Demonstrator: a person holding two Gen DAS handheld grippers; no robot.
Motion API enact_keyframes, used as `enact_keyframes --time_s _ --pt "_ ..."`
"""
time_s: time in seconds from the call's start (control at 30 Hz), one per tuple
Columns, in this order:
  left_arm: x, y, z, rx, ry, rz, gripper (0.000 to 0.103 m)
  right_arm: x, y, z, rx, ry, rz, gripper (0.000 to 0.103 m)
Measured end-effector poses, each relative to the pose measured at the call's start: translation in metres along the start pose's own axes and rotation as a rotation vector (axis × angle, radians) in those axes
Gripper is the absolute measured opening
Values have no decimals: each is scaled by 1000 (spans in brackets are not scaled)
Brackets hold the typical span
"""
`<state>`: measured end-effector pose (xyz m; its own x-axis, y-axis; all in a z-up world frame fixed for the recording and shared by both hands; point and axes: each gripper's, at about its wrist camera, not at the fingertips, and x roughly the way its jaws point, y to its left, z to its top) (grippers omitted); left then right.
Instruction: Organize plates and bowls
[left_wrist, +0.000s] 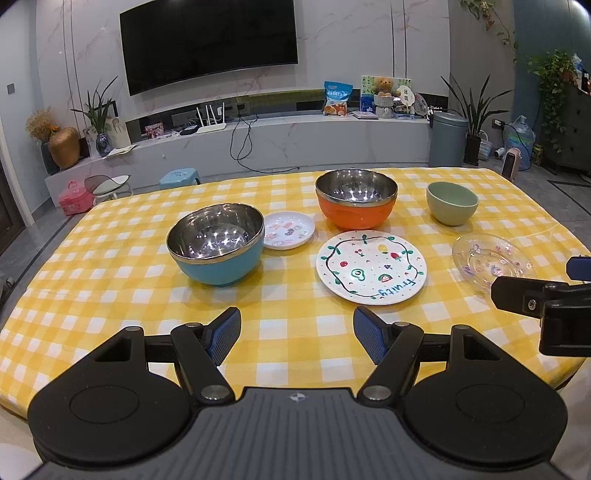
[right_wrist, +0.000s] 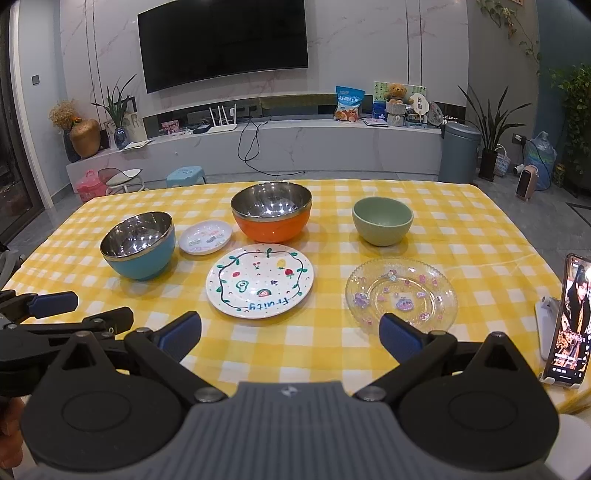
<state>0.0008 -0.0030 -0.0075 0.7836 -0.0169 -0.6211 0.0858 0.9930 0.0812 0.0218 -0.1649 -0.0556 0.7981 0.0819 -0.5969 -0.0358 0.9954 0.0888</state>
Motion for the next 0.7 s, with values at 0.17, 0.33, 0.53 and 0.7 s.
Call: enact_keyframes --time_s 0.17,0.33,0.53,0.7 --pt "0 0 0 0 2 -2 82 2 1 -1 -3 4 1 100" --pt "0 -1 1 -1 5 -9 82 2 1 -1 -5 6 1 100" --pt "-1 -1 1 -3 7 -16 82 3 1 -2 -6 6 1 100" --pt "0 0 1 -5 8 -18 82 3 1 -2 -5 7 1 100"
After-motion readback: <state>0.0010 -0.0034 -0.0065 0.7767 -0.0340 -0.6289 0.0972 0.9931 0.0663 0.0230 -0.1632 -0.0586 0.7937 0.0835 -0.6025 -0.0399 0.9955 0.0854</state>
